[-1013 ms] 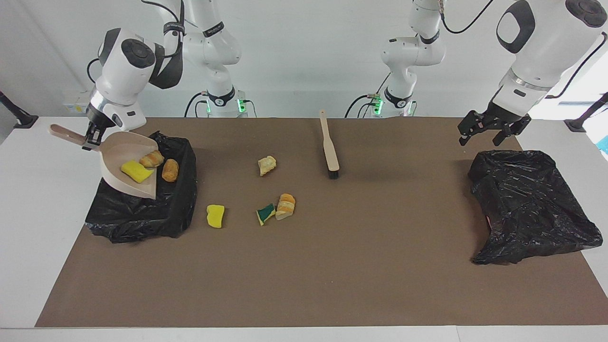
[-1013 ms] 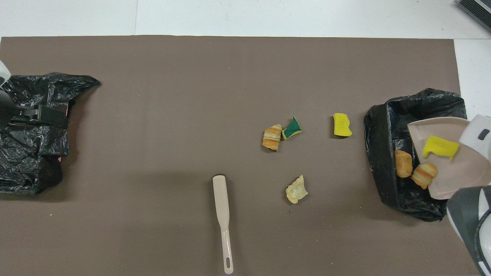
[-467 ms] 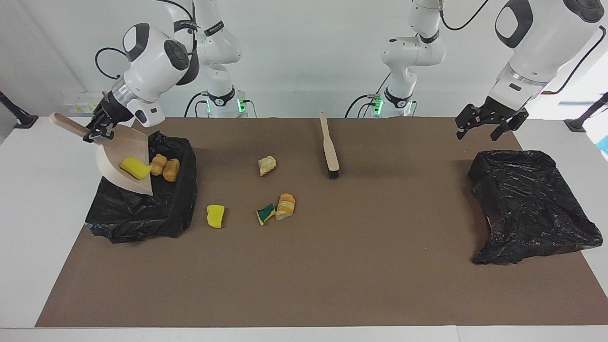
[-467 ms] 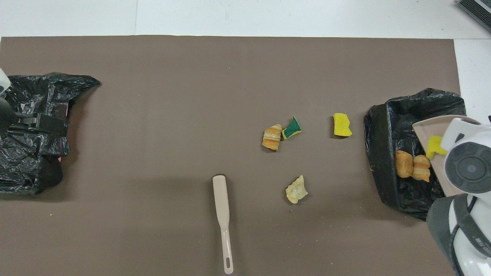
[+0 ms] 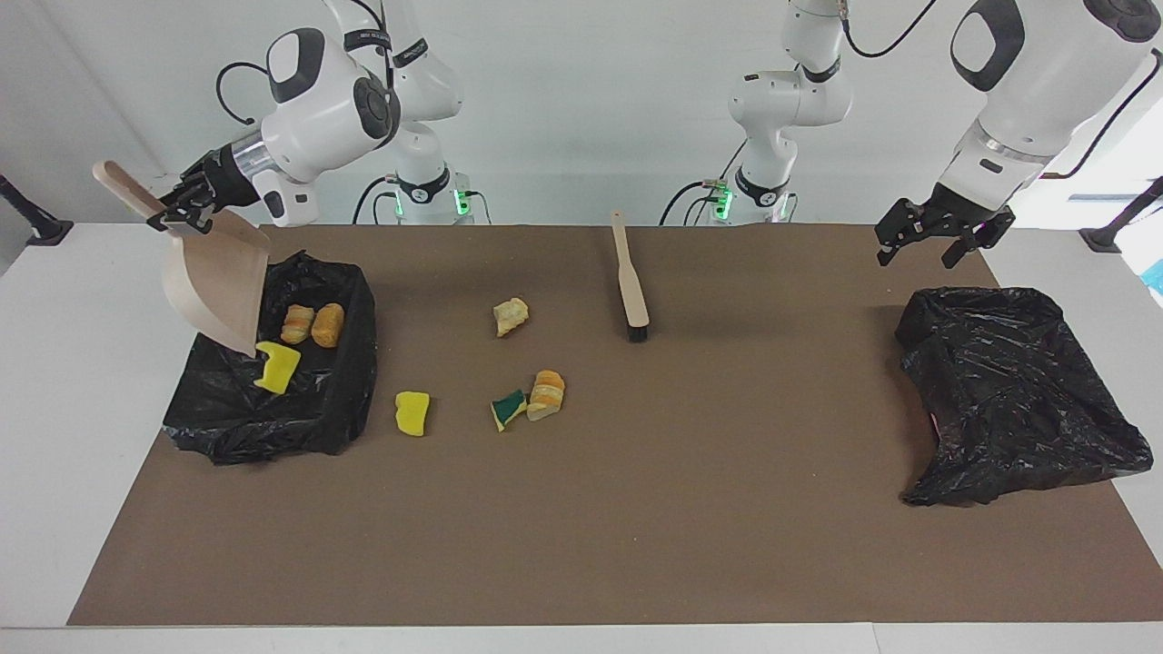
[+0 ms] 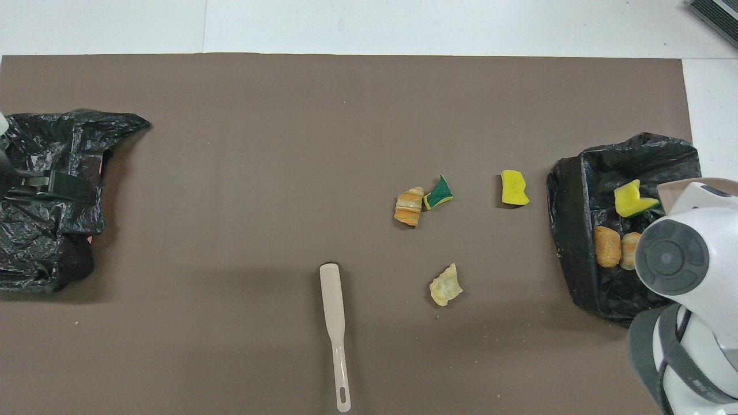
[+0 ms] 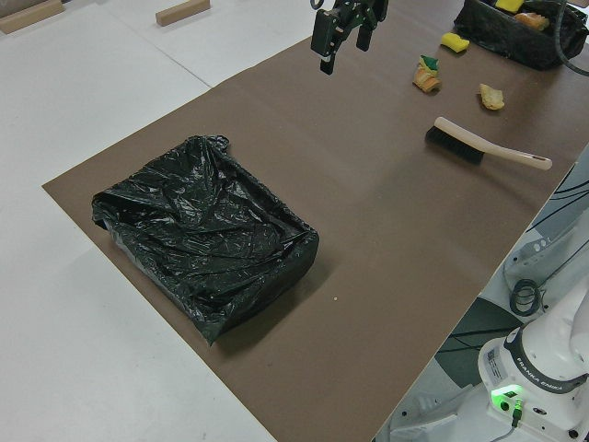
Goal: Sweep and dump trash in bin
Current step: 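Tip the dustpan with the right gripper to dump trash into the bag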
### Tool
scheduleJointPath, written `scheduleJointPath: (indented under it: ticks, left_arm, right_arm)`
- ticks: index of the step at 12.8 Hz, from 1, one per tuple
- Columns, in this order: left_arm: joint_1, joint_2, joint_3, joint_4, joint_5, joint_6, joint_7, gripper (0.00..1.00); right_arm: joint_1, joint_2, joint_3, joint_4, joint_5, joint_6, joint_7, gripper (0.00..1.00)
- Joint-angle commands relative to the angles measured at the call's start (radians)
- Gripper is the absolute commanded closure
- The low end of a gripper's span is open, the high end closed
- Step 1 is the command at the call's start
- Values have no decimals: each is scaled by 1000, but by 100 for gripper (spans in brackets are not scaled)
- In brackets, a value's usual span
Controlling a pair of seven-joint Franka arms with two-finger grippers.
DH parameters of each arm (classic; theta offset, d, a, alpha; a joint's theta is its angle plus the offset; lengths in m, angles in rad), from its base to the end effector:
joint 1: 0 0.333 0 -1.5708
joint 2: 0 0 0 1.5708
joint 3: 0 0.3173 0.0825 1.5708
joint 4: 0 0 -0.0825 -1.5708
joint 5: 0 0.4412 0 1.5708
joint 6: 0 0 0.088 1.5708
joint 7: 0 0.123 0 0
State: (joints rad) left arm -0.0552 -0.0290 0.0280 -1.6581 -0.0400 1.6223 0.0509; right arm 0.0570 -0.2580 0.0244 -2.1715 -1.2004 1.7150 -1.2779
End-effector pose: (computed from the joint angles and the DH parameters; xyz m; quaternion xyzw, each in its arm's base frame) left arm 0.6053 -0.0210 0.5857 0.9991 -0.0379 -0.0032 0.0204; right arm 0.5339 -0.0577 0.5185 0.5522 0.6205 -0.3783 0.4086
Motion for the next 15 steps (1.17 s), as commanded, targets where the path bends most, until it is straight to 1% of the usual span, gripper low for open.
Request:
scheduleJointPath:
  ticks: [1, 3, 4, 6, 7, 9, 11, 13, 15]
  left_arm:
    - [6, -22, 0, -22, 15, 11, 1, 0]
    - [5, -22, -2, -22, 15, 11, 1, 0]
    - [6, -23, 0, -22, 15, 10, 3, 0]
    - [6, -22, 0, -22, 15, 10, 3, 0]
    - [5, -22, -2, -22, 15, 10, 3, 0]
    - [5, -22, 0, -22, 15, 10, 3, 0]
    - [5, -22, 0, -22, 15, 10, 3, 0]
    - [5, -22, 0, -22, 15, 10, 3, 0]
    - [5, -22, 0, -22, 15, 10, 1, 0]
  right_arm:
    - [3, -23, 20, -10, -37, -23, 31, 100]
    - [3, -15, 20, 28, -5, -23, 31, 100]
    - [3, -3, 20, 63, 30, -23, 29, 100]
    - [0, 25, 20, 137, 170, -23, 31, 100]
    - [1, 43, 20, 166, 215, -23, 55, 100]
    - [3, 94, 28, 238, 303, -35, 124, 100]
    - [1, 158, 37, 329, 436, -51, 170, 100]
    - [-12, 201, 37, 380, 614, -37, 265, 100]
    - [1, 226, 38, 387, 732, -31, 435, 100]
